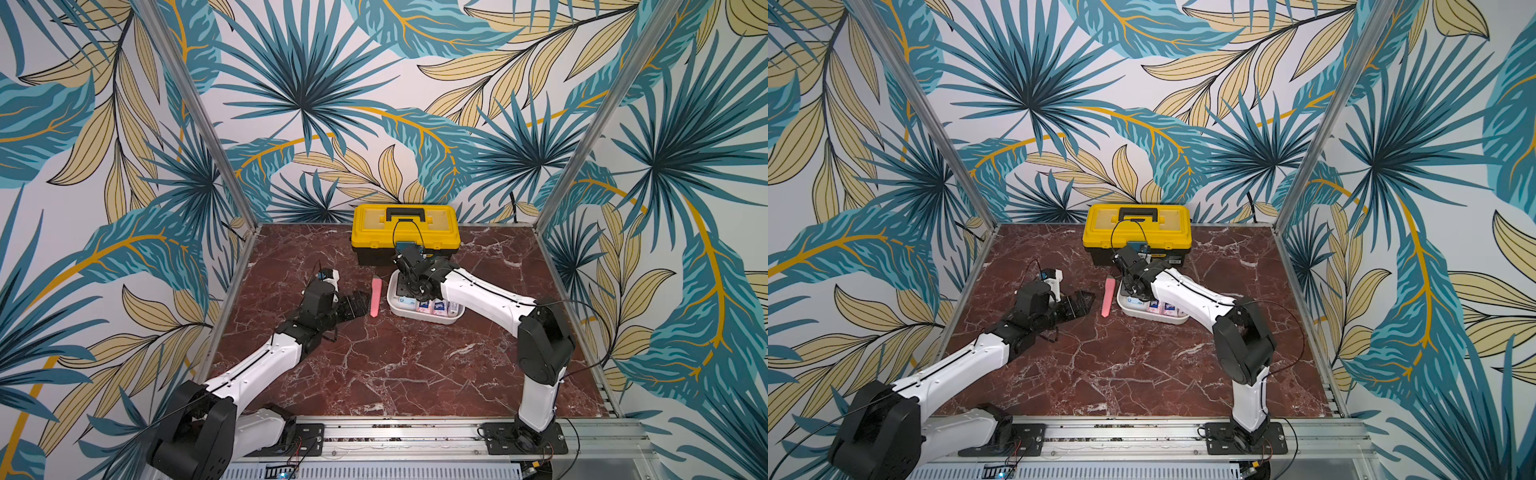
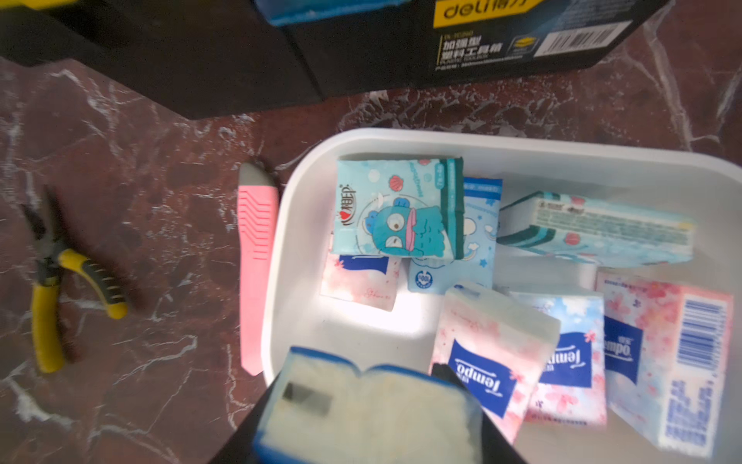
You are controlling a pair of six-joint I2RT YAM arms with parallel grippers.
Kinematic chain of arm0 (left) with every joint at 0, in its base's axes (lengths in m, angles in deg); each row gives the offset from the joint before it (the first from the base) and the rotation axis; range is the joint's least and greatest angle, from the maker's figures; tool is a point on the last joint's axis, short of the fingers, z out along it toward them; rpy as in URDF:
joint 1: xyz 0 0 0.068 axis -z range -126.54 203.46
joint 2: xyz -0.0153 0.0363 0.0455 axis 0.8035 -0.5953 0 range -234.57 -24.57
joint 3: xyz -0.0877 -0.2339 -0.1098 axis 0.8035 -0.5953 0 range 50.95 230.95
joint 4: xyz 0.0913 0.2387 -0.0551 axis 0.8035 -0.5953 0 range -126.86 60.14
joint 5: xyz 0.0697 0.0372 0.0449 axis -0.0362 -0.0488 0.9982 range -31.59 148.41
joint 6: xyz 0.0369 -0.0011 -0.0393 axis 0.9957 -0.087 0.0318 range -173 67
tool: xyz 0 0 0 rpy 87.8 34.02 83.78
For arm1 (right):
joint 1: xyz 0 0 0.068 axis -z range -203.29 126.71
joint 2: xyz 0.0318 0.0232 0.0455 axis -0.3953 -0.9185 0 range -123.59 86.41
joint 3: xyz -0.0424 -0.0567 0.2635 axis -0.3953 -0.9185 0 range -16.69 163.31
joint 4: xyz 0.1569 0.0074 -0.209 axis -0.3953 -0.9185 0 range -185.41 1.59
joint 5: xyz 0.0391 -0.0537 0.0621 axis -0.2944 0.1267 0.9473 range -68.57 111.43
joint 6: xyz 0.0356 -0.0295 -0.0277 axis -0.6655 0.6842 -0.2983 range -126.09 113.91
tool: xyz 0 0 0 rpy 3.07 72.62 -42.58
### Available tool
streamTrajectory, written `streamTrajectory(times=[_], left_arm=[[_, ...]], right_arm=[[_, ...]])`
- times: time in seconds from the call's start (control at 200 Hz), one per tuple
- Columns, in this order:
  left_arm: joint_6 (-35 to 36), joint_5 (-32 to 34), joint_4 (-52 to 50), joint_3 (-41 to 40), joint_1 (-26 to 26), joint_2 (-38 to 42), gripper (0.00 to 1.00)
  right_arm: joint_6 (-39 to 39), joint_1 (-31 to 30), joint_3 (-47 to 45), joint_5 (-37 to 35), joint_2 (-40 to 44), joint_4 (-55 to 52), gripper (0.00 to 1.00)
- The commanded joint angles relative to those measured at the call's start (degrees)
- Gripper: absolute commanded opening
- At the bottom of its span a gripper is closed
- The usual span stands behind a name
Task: Take the pocket tissues out of the storage box
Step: Pick up the pocket tissues from the storage box, then place the pocket tissues at the center of the board.
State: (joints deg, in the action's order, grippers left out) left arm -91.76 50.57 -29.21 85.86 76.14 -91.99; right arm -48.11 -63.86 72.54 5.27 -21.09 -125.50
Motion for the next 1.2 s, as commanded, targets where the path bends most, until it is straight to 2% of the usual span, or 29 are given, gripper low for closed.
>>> streamTrajectory(times=[0.0, 0.225, 0.29, 0.631, 0.836, 1.197], left_arm=[[2.5, 1.9, -2.8, -1.7, 0.0, 3.4, 1.0], [3.6, 5.7, -9.4, -3.8, 0.0, 11.4, 1.0], [3.8, 6.9, -11.6, -4.6, 0.0, 13.9, 1.0], [2.6, 10.8, -21.6, -7.7, 0.0, 26.2, 1.0], [-0.4, 10.7, -21.5, -9.4, 0.0, 28.0, 1.0], [-2.7, 10.7, -20.4, -10.8, 0.1, 28.0, 1.0]], right_arm=[[-1.8, -1.5, -1.0, 2.6, 2.9, -3.2, 0.55], [-6.3, -5.1, -1.1, 12.5, 4.1, -4.4, 0.55], [-7.6, -8.2, -1.0, 14.1, 3.4, -4.4, 0.55], [-9.0, -11.4, 4.6, 19.9, -6.6, -4.4, 0.55], [-8.7, -12.4, 8.4, 22.8, -13.2, -4.8, 0.55], [-6.2, -12.5, 9.9, 24.1, -18.0, -5.9, 0.56]])
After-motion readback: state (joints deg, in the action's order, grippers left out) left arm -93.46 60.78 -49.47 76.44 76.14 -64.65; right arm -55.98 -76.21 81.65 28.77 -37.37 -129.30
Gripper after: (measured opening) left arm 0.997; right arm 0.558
